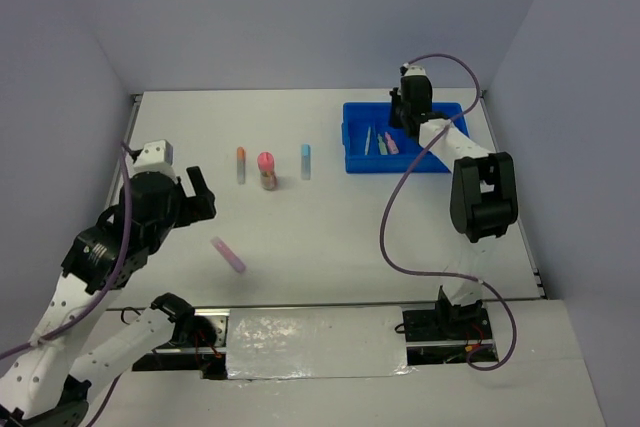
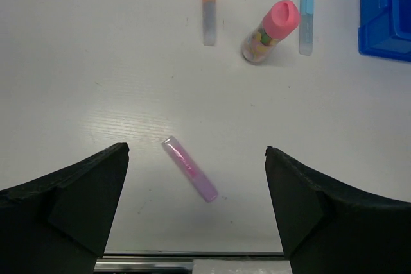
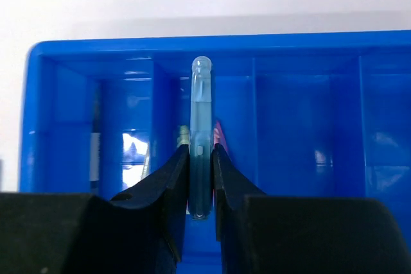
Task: Sort the stationery into containers
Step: Place the stationery in the storage box, then pick up the pen from the center of the board.
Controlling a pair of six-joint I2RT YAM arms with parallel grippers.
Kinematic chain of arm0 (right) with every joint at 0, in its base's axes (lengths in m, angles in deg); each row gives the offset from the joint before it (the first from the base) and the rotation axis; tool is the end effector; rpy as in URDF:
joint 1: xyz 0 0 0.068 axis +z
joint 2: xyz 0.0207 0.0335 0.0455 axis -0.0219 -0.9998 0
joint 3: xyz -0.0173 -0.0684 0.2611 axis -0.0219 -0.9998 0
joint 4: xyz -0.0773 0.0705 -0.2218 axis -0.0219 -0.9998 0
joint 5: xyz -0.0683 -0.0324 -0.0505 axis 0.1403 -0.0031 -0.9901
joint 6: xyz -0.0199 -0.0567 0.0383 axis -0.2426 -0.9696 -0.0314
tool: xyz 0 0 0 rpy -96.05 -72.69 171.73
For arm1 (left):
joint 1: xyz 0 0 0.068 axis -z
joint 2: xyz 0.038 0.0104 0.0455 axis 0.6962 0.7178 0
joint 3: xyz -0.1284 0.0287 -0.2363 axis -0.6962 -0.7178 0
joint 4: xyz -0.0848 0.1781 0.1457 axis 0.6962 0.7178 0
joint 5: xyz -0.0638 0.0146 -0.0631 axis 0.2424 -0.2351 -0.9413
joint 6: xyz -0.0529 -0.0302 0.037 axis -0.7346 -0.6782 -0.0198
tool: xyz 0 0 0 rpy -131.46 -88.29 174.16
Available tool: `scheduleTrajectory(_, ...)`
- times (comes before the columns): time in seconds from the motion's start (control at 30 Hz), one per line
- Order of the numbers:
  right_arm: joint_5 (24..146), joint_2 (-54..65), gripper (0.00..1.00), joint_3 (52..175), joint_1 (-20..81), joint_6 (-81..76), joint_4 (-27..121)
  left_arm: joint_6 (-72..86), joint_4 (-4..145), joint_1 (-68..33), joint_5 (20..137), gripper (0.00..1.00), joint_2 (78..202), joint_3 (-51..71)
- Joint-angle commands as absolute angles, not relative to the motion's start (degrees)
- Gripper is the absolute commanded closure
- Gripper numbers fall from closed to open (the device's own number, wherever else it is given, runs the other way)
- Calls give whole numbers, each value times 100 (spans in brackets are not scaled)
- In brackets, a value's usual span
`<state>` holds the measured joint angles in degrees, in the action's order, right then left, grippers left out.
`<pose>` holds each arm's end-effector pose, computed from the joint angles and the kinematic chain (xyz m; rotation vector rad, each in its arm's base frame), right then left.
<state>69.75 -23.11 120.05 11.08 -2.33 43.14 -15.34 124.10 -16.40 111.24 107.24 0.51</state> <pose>0.4445 0.0695 0.2387 0.0237 2.1217 0.0383 0.1258 -0.0385 0.3600 -0.3601 2.0345 -0.2077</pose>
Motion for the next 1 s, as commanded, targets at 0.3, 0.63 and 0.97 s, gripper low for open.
scheduleTrajectory(0.3, 7207, -2026, 51, 12304, 1110, -207, 3584, -1260, 11836, -1635, 11880, 1, 10240, -842)
scheduleTrajectory(0.63, 7533, -1444, 33, 12241, 2558, 374, 3540, -1093, 11537, -2180, 11468, 1, 10337, -1000)
scheduleTrajectory(0.97, 6310, -3737, 0, 14463, 3685, 1543, 2239, -1067, 11493, -2268, 11380, 1, 10240, -1027)
